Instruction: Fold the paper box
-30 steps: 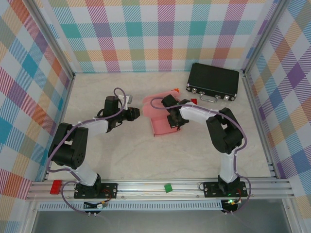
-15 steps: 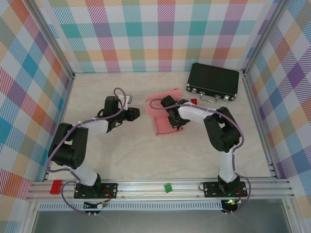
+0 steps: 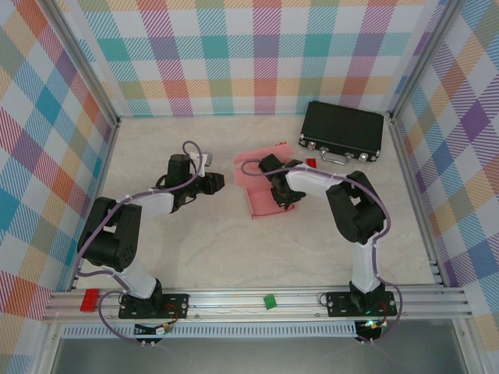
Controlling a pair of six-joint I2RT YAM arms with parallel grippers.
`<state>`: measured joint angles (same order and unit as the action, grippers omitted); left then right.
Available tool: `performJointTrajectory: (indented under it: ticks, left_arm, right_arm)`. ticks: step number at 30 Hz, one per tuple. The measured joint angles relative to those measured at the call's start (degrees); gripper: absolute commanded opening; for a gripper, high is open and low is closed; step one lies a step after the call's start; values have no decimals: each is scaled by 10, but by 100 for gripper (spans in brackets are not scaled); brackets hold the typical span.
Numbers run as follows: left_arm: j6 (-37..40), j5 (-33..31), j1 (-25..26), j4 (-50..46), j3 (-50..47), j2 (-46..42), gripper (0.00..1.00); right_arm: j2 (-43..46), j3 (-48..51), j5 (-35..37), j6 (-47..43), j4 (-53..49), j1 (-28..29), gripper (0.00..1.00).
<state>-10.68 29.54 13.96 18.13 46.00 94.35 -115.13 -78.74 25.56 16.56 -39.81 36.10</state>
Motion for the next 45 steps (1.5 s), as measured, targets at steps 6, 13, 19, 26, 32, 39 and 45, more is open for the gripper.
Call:
performJointTrajectory:
  ticks: [6, 13, 19, 26, 32, 39, 45]
  left_arm:
    - [0, 0, 0, 0, 0, 0, 24]
    - [0, 0, 0, 0, 0, 0, 24]
    - [0, 0, 0, 0, 0, 0, 24]
    - [0, 0, 0, 0, 0, 1, 24]
    - [-3, 0, 0, 0, 0, 10, 24]
    - [-3, 0, 0, 0, 0, 11, 24]
    - [-3, 0, 0, 0, 0, 11, 24]
  right_arm:
    - [9, 3, -29, 7, -7, -9, 28]
    - [30, 3, -55, 12, -10, -13, 34]
    - [51, 2, -61, 21, -17, -13, 33]
    - [51, 2, -62, 21, -36, -13, 28]
    - [51, 2, -61, 20, -45, -13, 25]
    - [50, 3, -61, 18, -47, -13, 18]
    - [42, 3, -61, 18, -46, -13, 15]
